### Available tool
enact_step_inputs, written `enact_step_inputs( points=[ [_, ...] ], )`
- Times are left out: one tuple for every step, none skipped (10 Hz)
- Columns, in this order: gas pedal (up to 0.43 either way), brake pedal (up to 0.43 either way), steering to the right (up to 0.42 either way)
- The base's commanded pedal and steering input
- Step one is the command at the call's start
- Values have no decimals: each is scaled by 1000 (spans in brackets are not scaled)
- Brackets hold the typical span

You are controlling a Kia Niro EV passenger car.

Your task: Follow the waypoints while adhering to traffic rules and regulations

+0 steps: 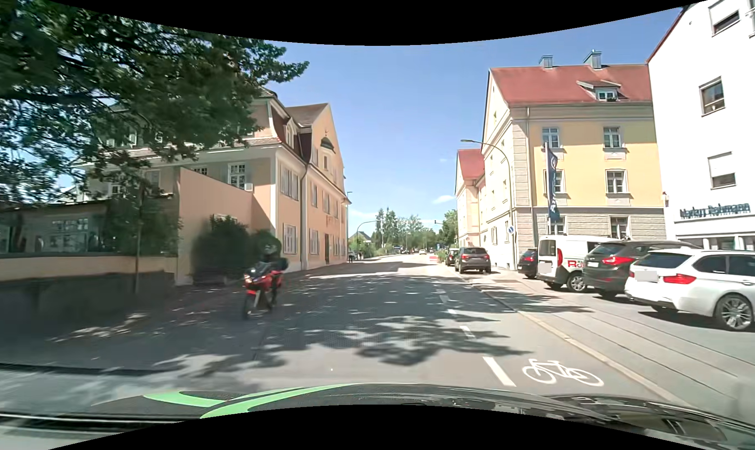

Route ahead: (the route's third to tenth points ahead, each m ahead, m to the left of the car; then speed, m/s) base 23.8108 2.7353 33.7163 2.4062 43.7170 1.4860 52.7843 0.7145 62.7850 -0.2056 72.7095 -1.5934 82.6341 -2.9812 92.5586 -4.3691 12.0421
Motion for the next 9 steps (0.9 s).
enact_step_inputs(
  points=[
    [79,0,21],
    [79,0,20],
    [79,0,20],
    [79,0,20],
    [79,0,20],
    [79,0,20],
    [79,0,20],
    [79,0,18],
    [79,0,18]
  ],
)
